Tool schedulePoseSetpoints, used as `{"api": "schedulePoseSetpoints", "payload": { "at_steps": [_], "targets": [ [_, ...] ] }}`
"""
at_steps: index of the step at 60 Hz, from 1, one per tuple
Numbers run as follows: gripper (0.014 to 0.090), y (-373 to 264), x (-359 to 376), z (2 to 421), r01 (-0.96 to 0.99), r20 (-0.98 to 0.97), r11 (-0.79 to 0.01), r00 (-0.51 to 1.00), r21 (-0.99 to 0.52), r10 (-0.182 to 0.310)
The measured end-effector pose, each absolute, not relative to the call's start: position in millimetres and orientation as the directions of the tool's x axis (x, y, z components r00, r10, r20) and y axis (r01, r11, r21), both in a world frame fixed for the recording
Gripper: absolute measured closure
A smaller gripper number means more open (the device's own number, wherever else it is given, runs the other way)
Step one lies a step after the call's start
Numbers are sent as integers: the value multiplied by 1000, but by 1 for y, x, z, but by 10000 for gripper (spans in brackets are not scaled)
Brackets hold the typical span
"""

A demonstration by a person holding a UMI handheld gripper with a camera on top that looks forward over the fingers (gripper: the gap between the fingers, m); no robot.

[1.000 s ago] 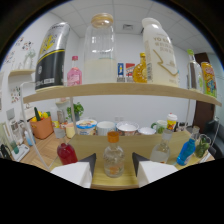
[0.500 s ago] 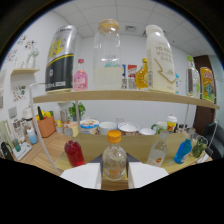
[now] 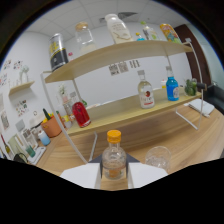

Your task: Make me a cup of Mount Fuji.

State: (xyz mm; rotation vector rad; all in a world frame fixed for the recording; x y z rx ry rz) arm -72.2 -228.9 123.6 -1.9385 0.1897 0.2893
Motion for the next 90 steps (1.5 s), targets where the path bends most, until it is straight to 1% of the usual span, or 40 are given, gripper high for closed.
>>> {"api": "schedulePoseSetpoints", "payload": {
  "at_steps": [3, 9, 12, 16, 23, 29, 40, 44, 52, 57, 62, 66, 70, 73, 76, 79, 82, 84, 88, 90],
  "targets": [
    [694, -230, -70, 117, -374, -390, -375, 920, -848, -37],
    [693, -227, -67, 118, -592, -606, -356, 791, -723, -87],
    [694, -223, -65, 122, -701, -714, -341, 692, -626, -112],
    [693, -217, -61, 124, -818, -829, -304, 544, -488, -131],
    [696, -209, -52, 126, -948, -956, -251, 243, -198, -162],
    [698, -204, -50, 128, -979, -987, -205, 22, 11, -156],
    [696, -201, -50, 136, -922, -943, -205, -310, 329, -120],
    [697, -202, -50, 134, -902, -925, -210, -360, 378, -118],
    [696, -202, -50, 134, -893, -918, -212, -378, 396, -122],
    [696, -203, -51, 137, -906, -931, -217, -343, 363, -123],
    [697, -205, -55, 145, -940, -968, -238, -218, 243, -126],
    [695, -209, -57, 154, -971, -993, -239, 10, 18, -118],
    [695, -213, -65, 168, -938, -960, -249, 268, -240, -86],
    [694, -216, -74, 183, -874, -896, -249, 442, -418, -48],
    [693, -216, -84, 197, -787, -807, -232, 590, -571, -15],
    [693, -218, -100, 212, -682, -703, -217, 710, -698, 27],
    [694, -218, -117, 216, -557, -578, -203, 814, -805, 58],
    [695, -216, -129, 211, -474, -495, -204, 866, -857, 70],
    [695, -211, -146, 186, -291, -308, -227, 950, -930, 47],
    [693, -208, -155, 173, -221, -240, -244, 969, -944, 52]
  ]
}}
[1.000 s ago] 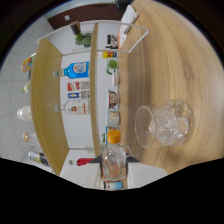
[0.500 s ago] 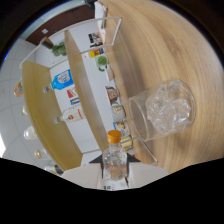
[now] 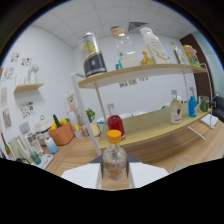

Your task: Make me a cup of Mount Fuji.

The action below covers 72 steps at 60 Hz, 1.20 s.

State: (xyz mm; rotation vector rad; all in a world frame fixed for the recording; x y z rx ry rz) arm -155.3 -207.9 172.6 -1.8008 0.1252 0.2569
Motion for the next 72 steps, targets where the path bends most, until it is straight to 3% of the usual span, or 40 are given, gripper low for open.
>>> {"api": "schedulePoseSetpoints", "payload": {
  "at_steps": [11, 25, 31, 39, 56, 59, 63, 68, 72],
  "targets": [
    [696, -202, -188, 94, -67, -93, -368, 994, -927, 52],
    [696, -203, -200, 35, -6, -43, -477, 997, -879, 68],
    [694, -200, -205, 32, -8, -49, -488, 996, -873, 71],
    [689, -205, -206, 16, -10, -55, -565, 997, -825, 62],
    [674, -218, -203, 13, 21, -30, -572, 996, -820, 80],
    [626, -222, -204, 13, 21, -35, -579, 996, -815, 85],
    [501, -231, -203, 12, 19, -43, -593, 995, -805, 91],
    [193, -240, -206, 21, 19, -70, -594, 989, -804, 127],
    [198, -249, -200, 37, 28, -68, -582, 988, -813, 141]
  ]
}}
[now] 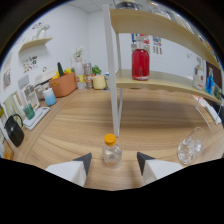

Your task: Make me a cup of Mount Fuji.

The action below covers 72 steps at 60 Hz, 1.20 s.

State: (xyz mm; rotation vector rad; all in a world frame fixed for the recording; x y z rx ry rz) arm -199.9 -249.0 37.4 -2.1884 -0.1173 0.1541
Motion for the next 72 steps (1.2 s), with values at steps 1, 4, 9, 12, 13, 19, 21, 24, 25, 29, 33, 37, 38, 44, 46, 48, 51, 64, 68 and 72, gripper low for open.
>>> {"api": "schedulePoseSetpoints", "payload": {
  "at_steps": [1, 4, 9, 12, 13, 19, 21, 24, 25, 29, 33, 37, 38, 44, 46, 48, 51, 64, 68, 72],
  "targets": [
    [190, -251, -197, 43, 29, -65, -574, 988, -818, 143],
    [188, -256, -189, 65, 36, -55, -535, 987, -844, 154],
    [187, -265, -170, 103, 58, -24, -458, 985, -887, 171],
    [187, -271, -153, 122, 81, 11, -407, 985, -910, 172],
    [188, -272, -146, 128, 89, 22, -393, 985, -915, 170],
    [189, -281, -102, 142, 115, 67, -359, 987, -926, 144],
    [189, -284, -85, 141, 112, 69, -365, 989, -924, 127],
    [189, -287, -60, 135, 98, 63, -379, 993, -920, 105],
    [191, -288, -52, 133, 91, 59, -387, 994, -917, 95],
    [188, -292, -19, 124, 61, 43, -428, 998, -902, 52],
    [185, -293, 9, 122, 37, 33, -452, 999, -891, 18],
    [185, -289, 32, 137, 29, 32, -426, 999, -904, 0],
    [186, -287, 37, 142, 28, 33, -417, 999, -908, -5],
    [184, -268, 60, 175, 16, 18, -361, 1000, -933, -3],
    [186, -259, 68, 187, 9, 11, -340, 1000, -940, -4],
    [187, -250, 76, 195, 2, 5, -326, 1000, -945, -8],
    [185, -236, 87, 204, -5, -2, -309, 1000, -951, -12],
    [203, -168, 117, 203, -10, -9, -304, 1000, -953, -5],
    [240, -150, 123, 199, -12, -9, -311, 1000, -950, -9],
    [306, -133, 128, 194, -10, -8, -317, 1000, -948, -9]
  ]
}}
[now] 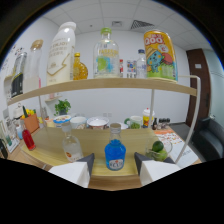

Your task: Make me a cup of Mount Fuji.

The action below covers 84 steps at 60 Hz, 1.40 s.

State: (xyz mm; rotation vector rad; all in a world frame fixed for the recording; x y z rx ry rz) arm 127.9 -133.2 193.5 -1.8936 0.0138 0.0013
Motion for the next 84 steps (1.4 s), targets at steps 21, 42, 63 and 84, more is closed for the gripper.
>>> {"api": "schedulePoseSetpoints", "payload": {
  "at_steps": [21, 42, 63, 84],
  "targets": [
    [682, -108, 129, 177, -3, -13, -348, 1000, -938, 28],
    [693, -165, 121, 192, -30, -43, -336, 999, -941, 31],
    [695, -226, 116, 107, 86, 102, -470, 995, -878, -9],
    [695, -201, 120, 119, 903, 877, -288, 397, -319, 272]
  ]
}}
